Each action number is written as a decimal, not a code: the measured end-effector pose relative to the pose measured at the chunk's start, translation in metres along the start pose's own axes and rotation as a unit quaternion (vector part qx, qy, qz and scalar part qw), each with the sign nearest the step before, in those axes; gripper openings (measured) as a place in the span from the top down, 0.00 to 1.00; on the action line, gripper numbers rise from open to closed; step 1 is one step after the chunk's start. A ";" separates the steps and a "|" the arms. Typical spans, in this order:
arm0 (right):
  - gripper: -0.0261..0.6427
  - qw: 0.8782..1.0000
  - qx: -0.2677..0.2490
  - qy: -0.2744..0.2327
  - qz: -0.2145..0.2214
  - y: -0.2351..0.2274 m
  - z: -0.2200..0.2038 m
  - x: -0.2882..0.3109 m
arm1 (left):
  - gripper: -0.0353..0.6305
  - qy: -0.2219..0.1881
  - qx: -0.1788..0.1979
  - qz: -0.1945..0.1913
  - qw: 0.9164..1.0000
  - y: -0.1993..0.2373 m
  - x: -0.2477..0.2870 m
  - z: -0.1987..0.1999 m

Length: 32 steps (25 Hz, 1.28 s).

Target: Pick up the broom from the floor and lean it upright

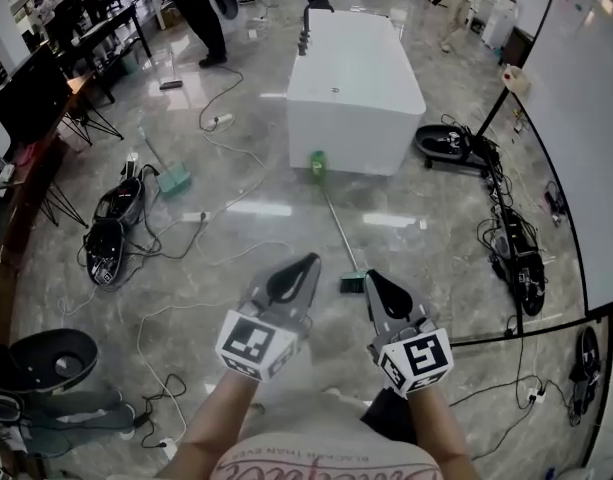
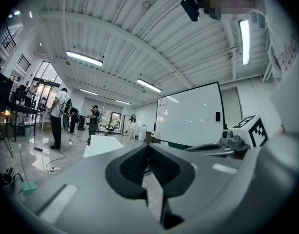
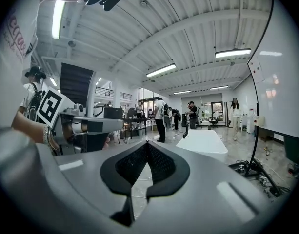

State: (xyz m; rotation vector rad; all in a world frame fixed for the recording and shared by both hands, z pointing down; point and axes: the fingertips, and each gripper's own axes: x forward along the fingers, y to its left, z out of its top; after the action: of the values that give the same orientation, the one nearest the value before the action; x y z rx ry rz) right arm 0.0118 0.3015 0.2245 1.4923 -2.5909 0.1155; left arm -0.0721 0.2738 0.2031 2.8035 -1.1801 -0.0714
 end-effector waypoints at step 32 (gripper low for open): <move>0.96 0.993 -0.004 0.120 0.019 -0.177 -0.066 0.259 | 0.95 0.128 -0.023 -0.021 0.991 0.192 0.246 -0.090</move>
State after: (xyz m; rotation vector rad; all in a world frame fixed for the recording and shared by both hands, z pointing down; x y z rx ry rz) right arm 0.0424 0.0009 0.3316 1.3354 -2.4252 0.2717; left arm -0.0300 -0.0290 0.3120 2.6965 -1.0455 0.2459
